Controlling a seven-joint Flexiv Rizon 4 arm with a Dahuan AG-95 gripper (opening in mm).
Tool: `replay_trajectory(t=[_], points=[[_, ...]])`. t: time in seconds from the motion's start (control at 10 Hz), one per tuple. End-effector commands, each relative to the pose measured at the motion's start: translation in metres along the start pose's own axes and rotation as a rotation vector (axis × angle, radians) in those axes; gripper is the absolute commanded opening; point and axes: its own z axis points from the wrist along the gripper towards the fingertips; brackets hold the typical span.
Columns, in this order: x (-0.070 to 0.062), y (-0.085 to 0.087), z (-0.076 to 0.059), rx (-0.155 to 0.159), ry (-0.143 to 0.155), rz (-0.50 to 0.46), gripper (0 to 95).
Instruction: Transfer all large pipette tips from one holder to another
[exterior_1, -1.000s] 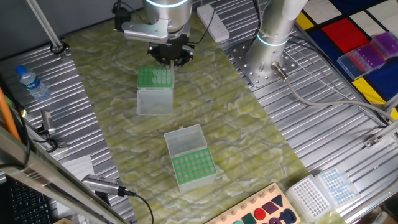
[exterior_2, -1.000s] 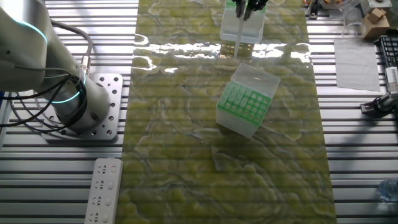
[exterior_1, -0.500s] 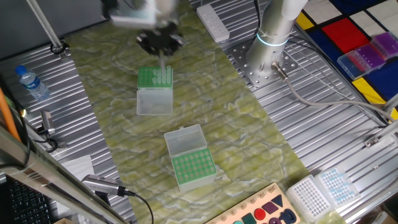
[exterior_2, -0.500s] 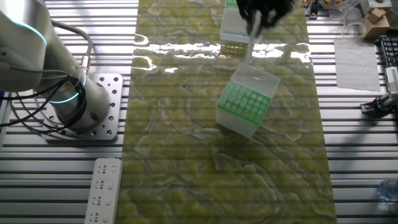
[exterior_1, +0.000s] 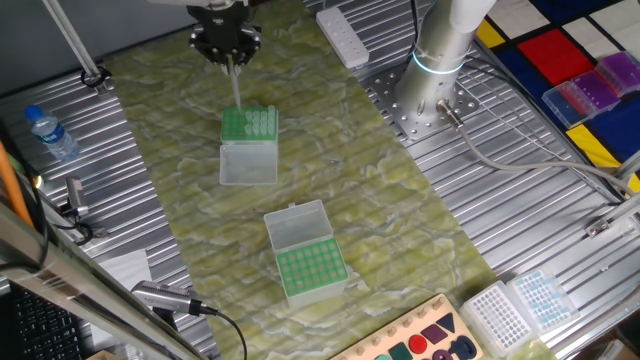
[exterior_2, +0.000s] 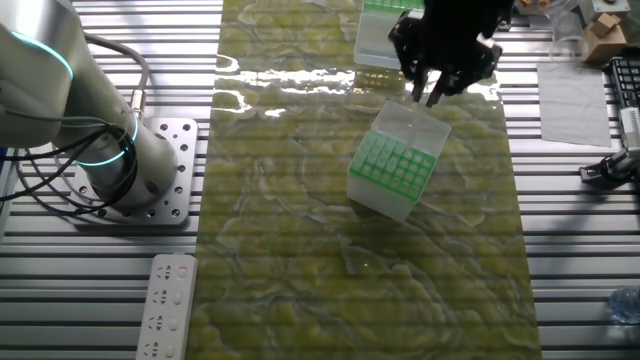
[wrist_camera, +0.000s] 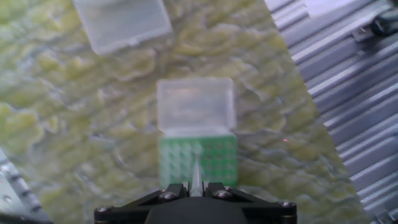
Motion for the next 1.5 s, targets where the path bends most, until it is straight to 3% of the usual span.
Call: replay_trajectory(t=[0.1, 0.7, 1.5], points=[[-0.002, -0.001, 0.005, -0.006, -0.017, 0.004, 0.0], [-0.006, 0.003, 0.016, 0.003, -0.036, 0.028, 0.0], [-0.008, 0.006, 0.032, 0.008, -0.036, 0.028, 0.0]])
